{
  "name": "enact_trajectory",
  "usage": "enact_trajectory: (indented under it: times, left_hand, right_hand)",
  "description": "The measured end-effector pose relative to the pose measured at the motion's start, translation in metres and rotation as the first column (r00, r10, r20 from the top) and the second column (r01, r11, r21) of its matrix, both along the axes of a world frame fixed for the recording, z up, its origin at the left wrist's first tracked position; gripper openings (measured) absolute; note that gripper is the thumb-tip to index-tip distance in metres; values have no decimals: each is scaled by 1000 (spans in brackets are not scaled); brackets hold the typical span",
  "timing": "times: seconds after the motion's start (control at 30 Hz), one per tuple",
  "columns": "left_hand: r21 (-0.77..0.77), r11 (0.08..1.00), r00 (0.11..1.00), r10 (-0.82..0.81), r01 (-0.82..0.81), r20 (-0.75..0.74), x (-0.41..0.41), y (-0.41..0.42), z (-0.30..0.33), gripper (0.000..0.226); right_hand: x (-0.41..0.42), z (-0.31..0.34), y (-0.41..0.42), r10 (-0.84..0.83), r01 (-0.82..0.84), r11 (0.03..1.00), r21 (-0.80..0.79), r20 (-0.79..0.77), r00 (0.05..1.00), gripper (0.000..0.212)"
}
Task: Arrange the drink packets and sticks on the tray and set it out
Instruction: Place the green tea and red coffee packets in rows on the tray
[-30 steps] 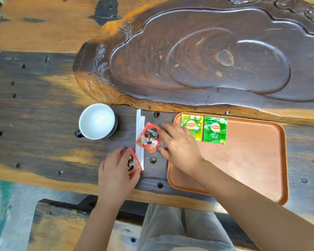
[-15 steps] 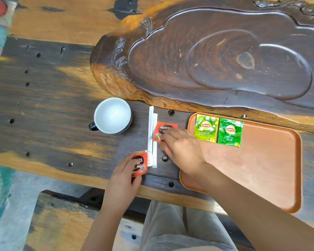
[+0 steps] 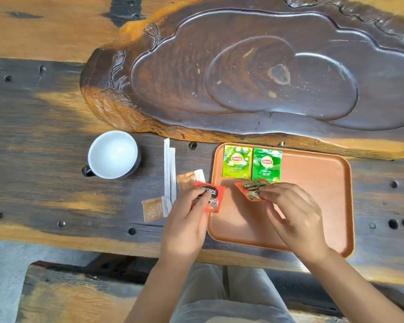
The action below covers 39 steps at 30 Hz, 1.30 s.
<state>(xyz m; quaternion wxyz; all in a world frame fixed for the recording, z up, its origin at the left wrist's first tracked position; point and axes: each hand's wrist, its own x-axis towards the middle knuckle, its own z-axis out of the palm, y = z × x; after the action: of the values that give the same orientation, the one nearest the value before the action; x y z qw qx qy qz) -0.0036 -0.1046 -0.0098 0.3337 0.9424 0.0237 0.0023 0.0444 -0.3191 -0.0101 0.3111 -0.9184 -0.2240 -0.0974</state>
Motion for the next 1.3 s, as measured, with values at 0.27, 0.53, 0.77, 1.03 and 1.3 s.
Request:
enact_trajectory:
  times: [0.27, 0.53, 0.77, 1.03, 1.3]
  left_hand:
    - [40, 987, 976, -150, 158, -155, -16, -40, -35, 37]
    - [110, 968, 962, -205, 227, -182, -15, -32, -26, 40]
    - [174, 938, 935, -254, 301, -248, -19, -30, -28, 40]
    - [221, 929, 935, -235, 297, -266, -6, -37, -35, 41]
    - [238, 921, 925, -233, 309, -300, 6, -41, -34, 43]
  right_hand:
    - [-36, -28, -32, 18, -29, 990, -138, -83, 996, 19]
    - [-48, -44, -41, -30, -11, 978, -206, -191, 981, 14]
    - [-41, -48, -37, -171, 81, 941, -328, -255, 952, 34]
    - [-26, -50, -26, -176, 69, 932, -355, -279, 944, 37]
    - [-21, -52, -21, -192, 91, 937, -338, -282, 940, 37]
